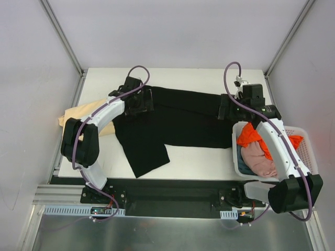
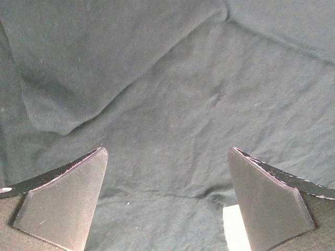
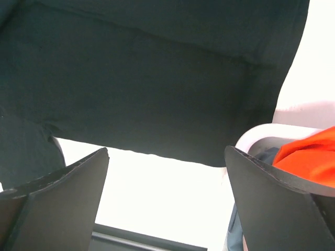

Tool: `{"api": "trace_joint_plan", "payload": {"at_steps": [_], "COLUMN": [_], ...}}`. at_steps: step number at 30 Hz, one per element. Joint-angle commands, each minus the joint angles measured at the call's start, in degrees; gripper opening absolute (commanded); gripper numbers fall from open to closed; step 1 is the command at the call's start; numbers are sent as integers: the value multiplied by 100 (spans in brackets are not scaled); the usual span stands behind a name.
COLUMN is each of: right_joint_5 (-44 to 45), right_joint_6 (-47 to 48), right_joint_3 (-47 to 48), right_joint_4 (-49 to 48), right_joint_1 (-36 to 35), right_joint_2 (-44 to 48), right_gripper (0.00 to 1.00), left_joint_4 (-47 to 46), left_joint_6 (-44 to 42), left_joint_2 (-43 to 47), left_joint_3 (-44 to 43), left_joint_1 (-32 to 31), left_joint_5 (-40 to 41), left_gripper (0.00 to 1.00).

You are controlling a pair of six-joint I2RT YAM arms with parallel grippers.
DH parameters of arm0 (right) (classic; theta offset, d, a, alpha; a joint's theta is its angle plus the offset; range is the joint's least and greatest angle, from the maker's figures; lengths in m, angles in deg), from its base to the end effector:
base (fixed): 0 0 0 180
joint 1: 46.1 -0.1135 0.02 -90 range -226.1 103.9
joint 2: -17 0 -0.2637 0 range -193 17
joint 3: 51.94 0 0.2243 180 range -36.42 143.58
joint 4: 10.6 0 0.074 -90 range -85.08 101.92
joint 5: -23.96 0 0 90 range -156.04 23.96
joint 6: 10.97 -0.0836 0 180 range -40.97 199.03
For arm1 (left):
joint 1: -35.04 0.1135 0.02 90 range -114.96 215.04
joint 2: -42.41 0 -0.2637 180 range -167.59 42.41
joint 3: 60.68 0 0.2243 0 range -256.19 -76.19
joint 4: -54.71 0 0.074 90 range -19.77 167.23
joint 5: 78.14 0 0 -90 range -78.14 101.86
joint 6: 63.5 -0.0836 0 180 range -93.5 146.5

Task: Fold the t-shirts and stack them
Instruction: Fold the flattened tshirt in 1/3 of the way

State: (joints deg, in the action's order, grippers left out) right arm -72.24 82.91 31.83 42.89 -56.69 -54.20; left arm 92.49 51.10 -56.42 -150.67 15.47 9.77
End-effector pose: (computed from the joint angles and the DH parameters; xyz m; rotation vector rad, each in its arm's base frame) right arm 0.2664 0.0590 0.3090 -0.3440 2.2607 0.1847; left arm 0.3668 -0.1336 0.2251 -0.0888 2.4212 -0.4033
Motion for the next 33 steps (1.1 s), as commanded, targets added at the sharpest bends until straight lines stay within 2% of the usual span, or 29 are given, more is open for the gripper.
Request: {"api": "trace_joint_plan", "payload": {"at_steps": [1, 4, 7, 17, 26, 30, 33], "right_joint_5": [180, 119, 31, 356, 496, 584, 795], "right_joint_6": [-141, -247, -309, -239, -230, -212, -186], "right_joint_3": [-364, -828, -1277, -1683, -1745, -1736, -1736], "right_joint_4": [-308, -580, -888, -800, -810, -748, -730], "right_joint_1": [22, 22, 31, 31, 22, 31, 22], "right_joint_2": [378, 685, 1062, 1442, 1512, 1556, 1583], "right_gripper": [96, 97, 96, 96, 96, 97, 96], "left_joint_4": [-20, -29, -29, 217, 472, 507, 542], "left_joint_6": [80, 142, -25, -869, -983, -1141, -1194], "left_joint_2": [-75, -303, -620, -1735, -2333, -2738, -2931], "left_joint_3": [20, 4, -172, -1094, -2087, -2789, -3142], "left_joint_1": [-29, -29, -29, -38, -12, 102, 217], "left_joint_5": [226, 428, 569, 1895, 2405, 2555, 2389], "left_gripper": [99, 99, 94, 84, 86, 86, 88]}}
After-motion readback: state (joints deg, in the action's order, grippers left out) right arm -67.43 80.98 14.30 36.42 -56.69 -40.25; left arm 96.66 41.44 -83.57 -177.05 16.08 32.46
